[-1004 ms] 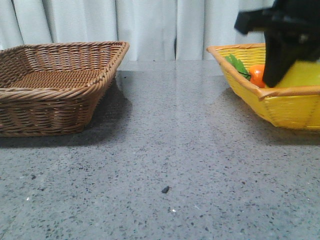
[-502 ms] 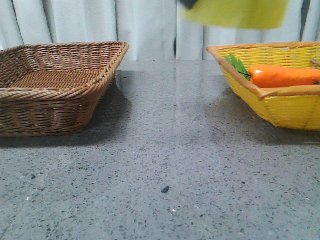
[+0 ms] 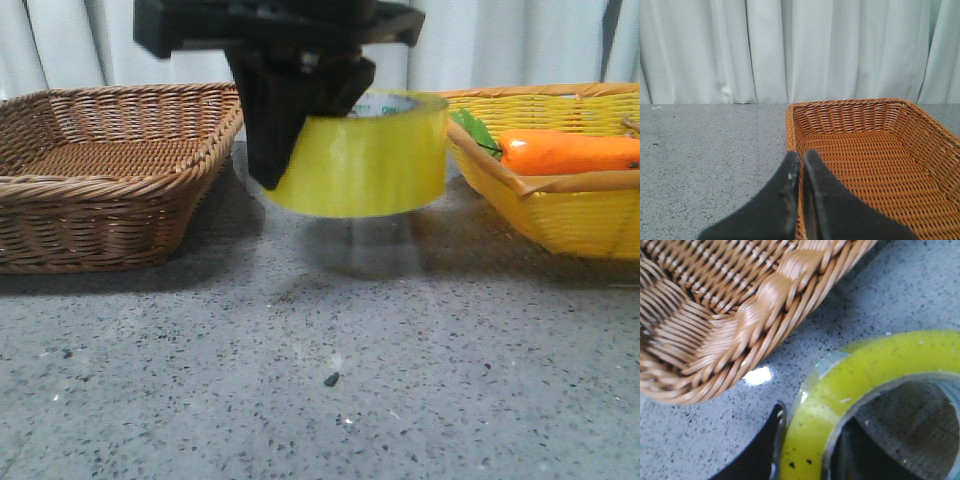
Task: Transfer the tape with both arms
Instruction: 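Lift the tape roll and set it on the table between the baskets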
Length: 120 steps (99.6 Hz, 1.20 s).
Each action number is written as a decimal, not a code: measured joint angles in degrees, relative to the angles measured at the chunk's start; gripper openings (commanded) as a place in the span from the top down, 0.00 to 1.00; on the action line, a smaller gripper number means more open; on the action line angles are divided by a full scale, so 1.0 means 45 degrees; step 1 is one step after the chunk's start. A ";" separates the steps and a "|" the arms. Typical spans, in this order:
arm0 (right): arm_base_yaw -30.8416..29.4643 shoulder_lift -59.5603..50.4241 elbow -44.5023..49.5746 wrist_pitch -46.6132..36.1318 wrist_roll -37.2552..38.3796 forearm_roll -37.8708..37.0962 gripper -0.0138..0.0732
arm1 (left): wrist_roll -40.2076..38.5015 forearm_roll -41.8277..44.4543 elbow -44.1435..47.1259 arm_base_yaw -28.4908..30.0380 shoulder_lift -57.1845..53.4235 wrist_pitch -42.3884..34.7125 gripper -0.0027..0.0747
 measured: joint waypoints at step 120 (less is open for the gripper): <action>0.0000 -0.6098 0.1729 -0.2235 -0.0001 -0.0203 0.93 | 0.0000 -0.1262 -0.0135 -0.1482 0.0363 -0.1320 0.49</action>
